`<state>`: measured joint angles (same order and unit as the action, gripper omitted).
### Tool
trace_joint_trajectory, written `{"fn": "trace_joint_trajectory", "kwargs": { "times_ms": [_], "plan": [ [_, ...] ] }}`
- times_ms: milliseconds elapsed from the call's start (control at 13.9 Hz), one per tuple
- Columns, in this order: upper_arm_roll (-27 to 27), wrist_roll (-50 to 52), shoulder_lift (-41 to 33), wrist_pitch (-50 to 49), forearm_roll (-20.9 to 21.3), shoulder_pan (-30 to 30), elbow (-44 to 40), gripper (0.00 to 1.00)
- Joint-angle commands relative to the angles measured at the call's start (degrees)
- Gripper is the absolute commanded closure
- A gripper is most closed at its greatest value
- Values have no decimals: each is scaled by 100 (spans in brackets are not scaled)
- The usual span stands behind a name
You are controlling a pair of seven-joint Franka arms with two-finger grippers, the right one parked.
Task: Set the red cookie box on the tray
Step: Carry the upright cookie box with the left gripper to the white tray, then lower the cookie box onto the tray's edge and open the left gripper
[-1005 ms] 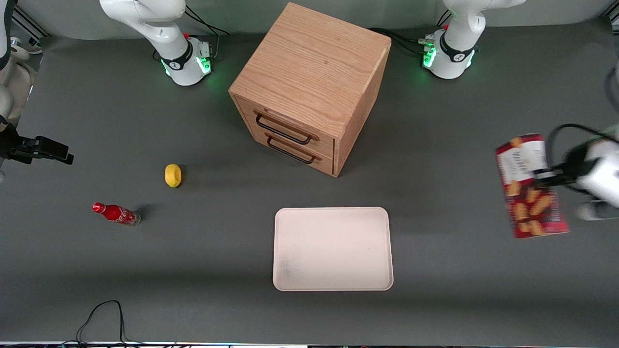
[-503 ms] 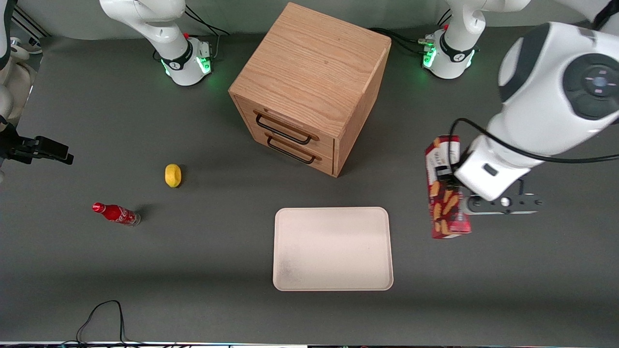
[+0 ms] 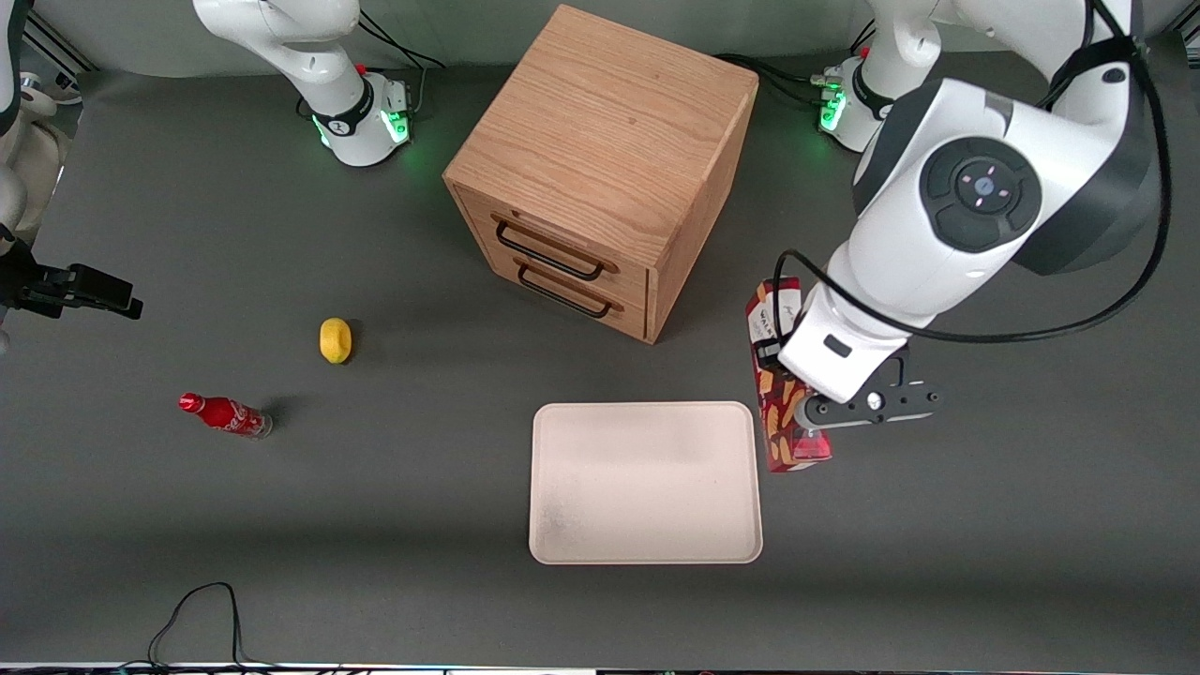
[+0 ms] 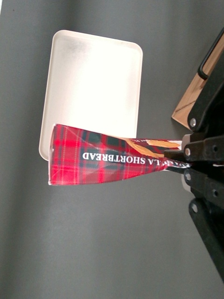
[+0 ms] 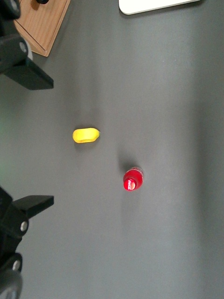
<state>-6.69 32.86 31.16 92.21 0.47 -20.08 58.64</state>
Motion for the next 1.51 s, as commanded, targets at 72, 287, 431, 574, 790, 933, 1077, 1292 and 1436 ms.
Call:
{"fn": "trace_joint_trajectory", "kwargs": {
  "times_ms": [72,287,431,574,790,933,1077,1292,1436],
  "plan": [
    [89,28,758,427,181,-84,-186,100],
    [89,11,1103,1498,471,-110,286,100],
    [89,10,1164,2202,541,-102,665,100],
    [98,19,1383,2389,603,-110,728,100],
    [116,45,1805,2925,665,-110,728,100],
    [124,37,1955,3057,796,-102,728,100],
    [116,28,2043,3092,849,-102,728,100],
    [116,72,2043,3110,832,-102,719,100],
    [116,89,2035,3110,840,-102,728,52]
  ]
}}
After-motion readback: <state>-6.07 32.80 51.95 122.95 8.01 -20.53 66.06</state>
